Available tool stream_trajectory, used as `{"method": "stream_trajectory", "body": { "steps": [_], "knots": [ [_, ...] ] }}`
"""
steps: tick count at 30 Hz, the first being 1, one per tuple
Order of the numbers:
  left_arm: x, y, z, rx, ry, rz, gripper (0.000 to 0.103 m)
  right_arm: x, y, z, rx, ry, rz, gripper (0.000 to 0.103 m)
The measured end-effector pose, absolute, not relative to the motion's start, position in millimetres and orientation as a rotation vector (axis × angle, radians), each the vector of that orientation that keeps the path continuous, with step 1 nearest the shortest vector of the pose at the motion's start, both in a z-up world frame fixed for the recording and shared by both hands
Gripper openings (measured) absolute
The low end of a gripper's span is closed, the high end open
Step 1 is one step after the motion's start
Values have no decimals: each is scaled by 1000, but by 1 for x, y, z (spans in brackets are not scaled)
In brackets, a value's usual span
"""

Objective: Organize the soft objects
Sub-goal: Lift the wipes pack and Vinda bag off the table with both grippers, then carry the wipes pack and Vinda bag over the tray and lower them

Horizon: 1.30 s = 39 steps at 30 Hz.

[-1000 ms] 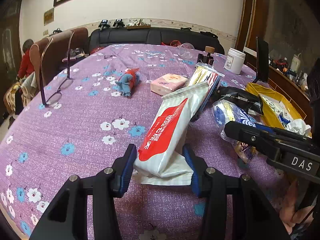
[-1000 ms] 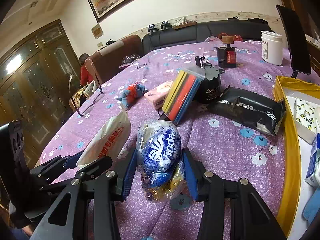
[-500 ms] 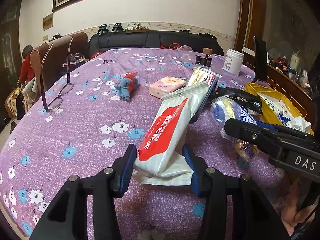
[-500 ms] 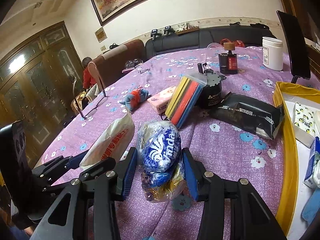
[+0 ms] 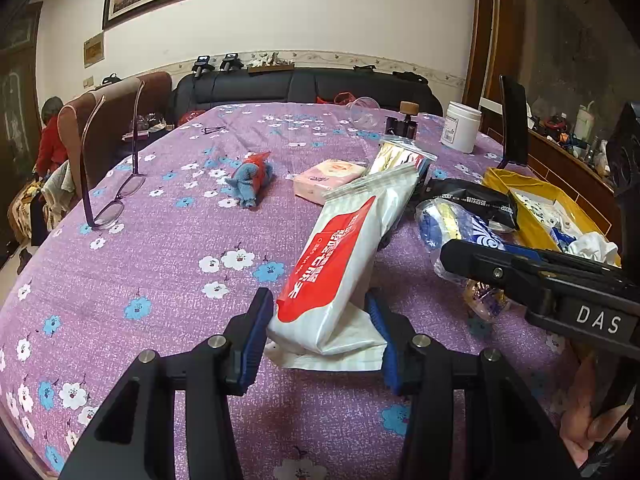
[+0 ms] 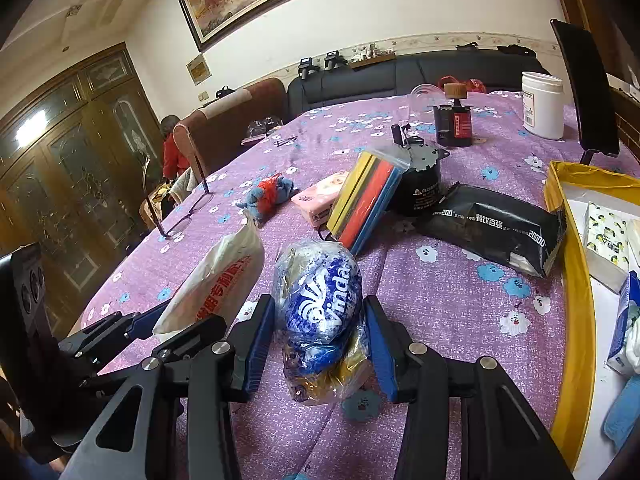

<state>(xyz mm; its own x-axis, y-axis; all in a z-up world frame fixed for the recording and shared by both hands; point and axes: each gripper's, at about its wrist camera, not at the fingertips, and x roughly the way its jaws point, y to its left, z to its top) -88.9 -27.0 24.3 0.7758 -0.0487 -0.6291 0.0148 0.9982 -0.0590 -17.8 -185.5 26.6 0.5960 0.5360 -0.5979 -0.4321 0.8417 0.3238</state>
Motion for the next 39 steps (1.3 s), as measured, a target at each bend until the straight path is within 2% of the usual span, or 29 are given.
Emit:
{"method": "stream_trajectory", "body": {
  "steps": [19, 39],
  "knots": [
    [-87, -26, 26, -130, 713, -61, 47, -23, -207, 31, 166, 757, 487, 49],
    [-91, -75, 57, -114, 699, -201, 47, -44, -263, 70, 227, 673, 430, 49]
  ]
}}
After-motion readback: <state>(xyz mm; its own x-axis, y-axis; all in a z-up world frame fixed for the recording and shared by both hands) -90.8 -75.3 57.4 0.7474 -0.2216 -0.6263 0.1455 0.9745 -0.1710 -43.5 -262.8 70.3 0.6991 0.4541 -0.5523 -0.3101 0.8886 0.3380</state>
